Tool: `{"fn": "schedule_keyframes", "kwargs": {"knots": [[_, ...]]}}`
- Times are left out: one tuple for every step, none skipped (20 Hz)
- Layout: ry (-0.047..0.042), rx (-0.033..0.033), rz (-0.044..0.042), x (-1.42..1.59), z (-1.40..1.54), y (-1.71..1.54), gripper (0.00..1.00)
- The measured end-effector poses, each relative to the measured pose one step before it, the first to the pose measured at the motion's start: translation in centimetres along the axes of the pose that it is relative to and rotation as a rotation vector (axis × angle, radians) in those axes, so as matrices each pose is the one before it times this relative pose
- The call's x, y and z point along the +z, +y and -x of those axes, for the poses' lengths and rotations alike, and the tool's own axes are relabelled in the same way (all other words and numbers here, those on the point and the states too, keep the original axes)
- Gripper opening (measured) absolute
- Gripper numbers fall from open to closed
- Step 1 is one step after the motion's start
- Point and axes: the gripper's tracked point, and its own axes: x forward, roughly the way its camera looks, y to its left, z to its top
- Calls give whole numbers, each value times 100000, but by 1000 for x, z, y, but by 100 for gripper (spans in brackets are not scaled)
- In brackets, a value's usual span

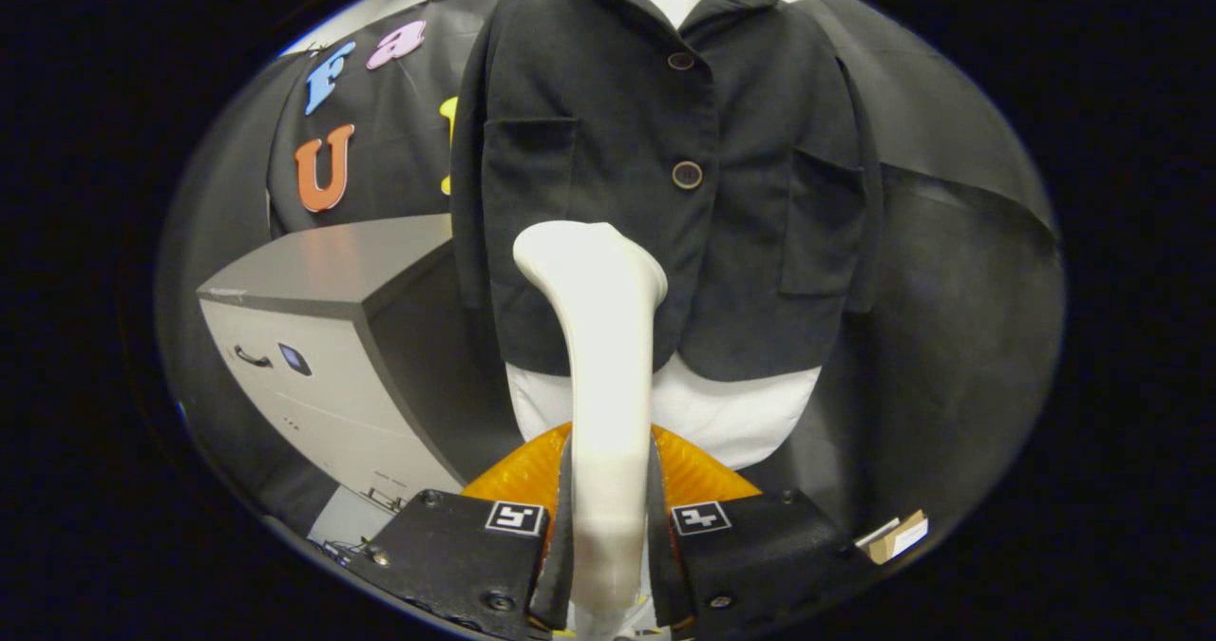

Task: Iron the clothes twice with a garment steamer, once on the left side and once on the right side.

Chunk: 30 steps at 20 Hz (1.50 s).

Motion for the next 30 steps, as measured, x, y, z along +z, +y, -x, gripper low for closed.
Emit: {"fn": "schedule_keyframes", "kwargs": {"knots": [[933,-59,-45,-457,-121,-97,36],[969,24,-105,-396,-194,106,36],[1000,86,-126,-382,-130,-96,36],[1058,64,-120,-459,-272,-104,36],[975,-41,-155,-471,-40,-65,36],[1091,0,-175,-362,-11,178,36],[1274,43,-201,-282,-333,209,36],[1448,-14,-152,-541,-112,65,36],[1352,-53,-443,-640,-115,47,36],[1102,-160,-374,-536,-135,-129,36],[937,-220,-229,-403,-118,-78,36],[884,-60,-171,-434,-258,115,36],[836,-92,62,-373,-121,22,36],[789,-192,221,-415,-141,-54,36],[865,-61,-52,-352,-32,-7,36],[570,-188,-216,-230,-145,-57,36],[689,-89,-173,-95,141,-125,36],[772,164,-303,-102,162,-105,36],[96,520,-535,157,200,14,36],[-345,510,-403,295,260,-75,36],[-788,515,-440,436,411,-119,36],[-1247,574,-681,505,560,-156,36],[-1565,413,-579,752,633,-136,36],[-1851,388,-790,833,657,-202,36],[-2114,369,-837,933,715,-325,36],[-2256,384,-1196,1124,846,-294,36],[-2601,394,-1513,1185,902,-420,36],[-2797,136,-1434,1122,842,-599,36],[-2788,-287,-1371,1316,852,-636,36],[-2665,-291,-1655,1276,869,-798,36]]}}
